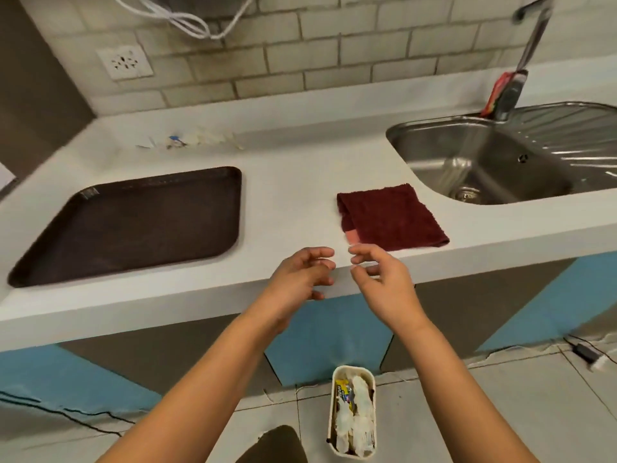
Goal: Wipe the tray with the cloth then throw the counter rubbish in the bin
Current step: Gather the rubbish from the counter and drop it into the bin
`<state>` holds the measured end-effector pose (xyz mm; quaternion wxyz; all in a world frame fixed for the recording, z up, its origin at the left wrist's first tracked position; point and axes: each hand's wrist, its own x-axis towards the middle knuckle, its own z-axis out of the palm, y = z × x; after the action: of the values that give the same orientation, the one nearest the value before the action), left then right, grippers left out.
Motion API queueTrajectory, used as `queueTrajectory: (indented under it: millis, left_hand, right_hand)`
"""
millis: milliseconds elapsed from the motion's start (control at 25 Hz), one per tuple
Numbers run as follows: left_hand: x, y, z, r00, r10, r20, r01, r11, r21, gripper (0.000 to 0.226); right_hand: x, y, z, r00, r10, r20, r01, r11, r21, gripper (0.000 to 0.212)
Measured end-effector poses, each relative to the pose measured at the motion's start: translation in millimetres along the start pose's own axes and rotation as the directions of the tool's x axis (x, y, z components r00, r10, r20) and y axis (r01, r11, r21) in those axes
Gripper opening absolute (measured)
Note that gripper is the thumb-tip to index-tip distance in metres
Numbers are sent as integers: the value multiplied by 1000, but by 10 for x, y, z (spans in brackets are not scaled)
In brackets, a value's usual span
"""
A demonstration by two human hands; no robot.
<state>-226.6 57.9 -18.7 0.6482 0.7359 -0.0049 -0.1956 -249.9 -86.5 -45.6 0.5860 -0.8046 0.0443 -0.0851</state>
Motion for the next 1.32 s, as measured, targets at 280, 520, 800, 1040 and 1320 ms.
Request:
queueTrajectory:
  millis: [280,520,800,1040,1320]
  left_hand:
    - [209,322,-795,978,44,-202,-63,994,-92,19]
    - [628,468,-1866,939,65,-336,-113,985,-126,20]
    - [1313,554,-3250,874,50,-483,-118,987,-111,21]
    - [2016,459,-4146,818,45,-573,-58,998,-5,21]
    - [3038,470,-4935,779,163,-606,37,952,302,39]
  right_hand:
    - [591,-338,454,995,-78,66,80,996,-43,25]
    - [1306,-601,1181,993,-65,100,69,997,-43,23]
    - [2189,-863,2111,992,-44,121,58,992,-110,23]
    - [2814,-820,2572,996,-13,89,31,977,-209,25]
    - [3560,-693,2863,991,75,113,-32,937,-347,33]
